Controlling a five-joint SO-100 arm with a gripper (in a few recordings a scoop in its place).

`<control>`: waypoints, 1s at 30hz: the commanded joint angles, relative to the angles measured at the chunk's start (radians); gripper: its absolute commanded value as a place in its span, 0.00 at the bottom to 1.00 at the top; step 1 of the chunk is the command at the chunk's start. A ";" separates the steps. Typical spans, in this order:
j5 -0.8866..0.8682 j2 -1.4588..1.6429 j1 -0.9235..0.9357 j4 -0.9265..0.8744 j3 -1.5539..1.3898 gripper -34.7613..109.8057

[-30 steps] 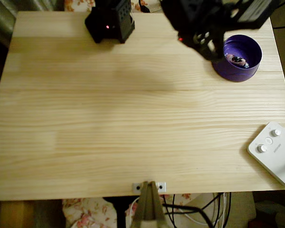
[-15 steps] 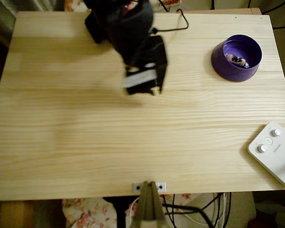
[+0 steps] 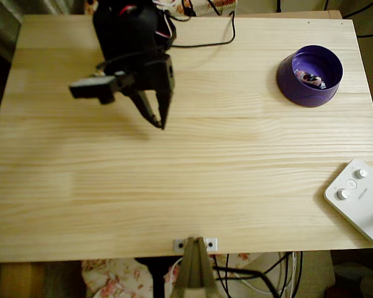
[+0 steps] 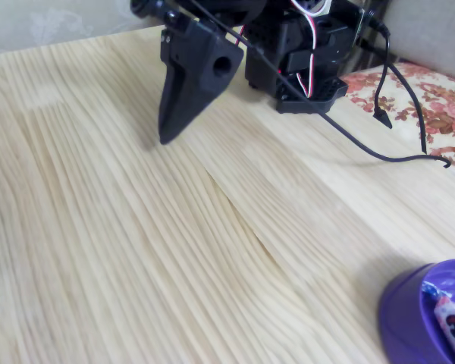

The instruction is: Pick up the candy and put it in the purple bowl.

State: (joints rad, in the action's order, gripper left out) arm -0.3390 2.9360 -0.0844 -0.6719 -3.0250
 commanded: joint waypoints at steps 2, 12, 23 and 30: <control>0.063 0.279 0.086 -0.169 -0.011 0.23; 0.173 0.356 0.107 -0.261 -0.011 0.24; 0.278 0.364 0.130 -0.282 -0.012 0.24; 0.322 0.364 0.167 -0.279 -0.012 0.24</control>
State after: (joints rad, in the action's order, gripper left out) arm -0.0184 3.2797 0.0721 -0.9403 -3.0603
